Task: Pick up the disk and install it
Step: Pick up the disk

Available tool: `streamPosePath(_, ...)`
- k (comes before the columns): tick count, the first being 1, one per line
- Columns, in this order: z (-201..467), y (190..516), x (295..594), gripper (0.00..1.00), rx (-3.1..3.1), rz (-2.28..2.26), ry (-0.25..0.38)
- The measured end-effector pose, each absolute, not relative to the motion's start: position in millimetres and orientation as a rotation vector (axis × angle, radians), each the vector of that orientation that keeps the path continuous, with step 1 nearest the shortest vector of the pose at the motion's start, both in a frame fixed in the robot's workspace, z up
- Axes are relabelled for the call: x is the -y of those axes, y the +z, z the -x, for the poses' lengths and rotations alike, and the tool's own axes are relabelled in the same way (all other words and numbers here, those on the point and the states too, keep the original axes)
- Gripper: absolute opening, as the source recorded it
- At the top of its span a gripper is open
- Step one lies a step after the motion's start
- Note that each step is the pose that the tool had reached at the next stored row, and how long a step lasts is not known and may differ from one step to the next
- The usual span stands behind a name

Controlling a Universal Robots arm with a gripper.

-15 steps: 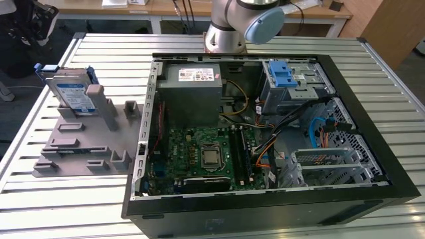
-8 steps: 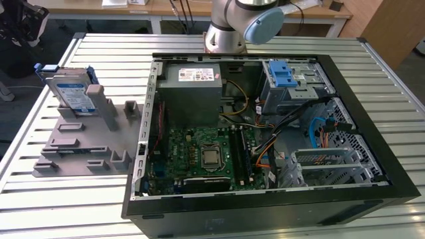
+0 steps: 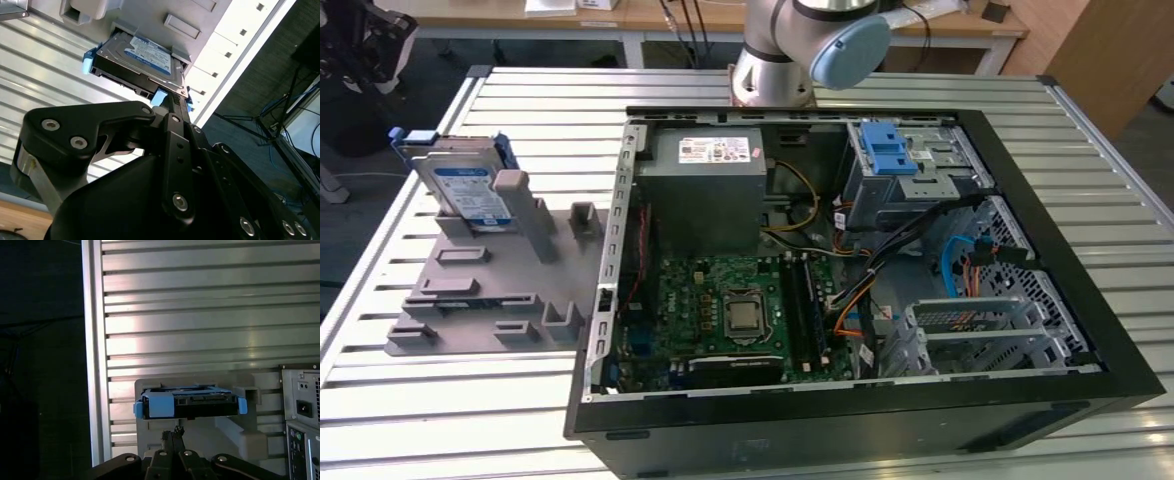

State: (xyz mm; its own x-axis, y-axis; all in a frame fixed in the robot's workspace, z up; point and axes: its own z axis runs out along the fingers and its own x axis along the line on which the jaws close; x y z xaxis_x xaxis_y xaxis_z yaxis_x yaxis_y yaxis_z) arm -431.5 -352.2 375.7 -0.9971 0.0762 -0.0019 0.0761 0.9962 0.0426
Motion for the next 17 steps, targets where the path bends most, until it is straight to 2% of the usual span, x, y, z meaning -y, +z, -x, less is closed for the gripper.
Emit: streamPosePath(17,431.6,375.2,352.2,0.11,-3.134,0.22,0.067)
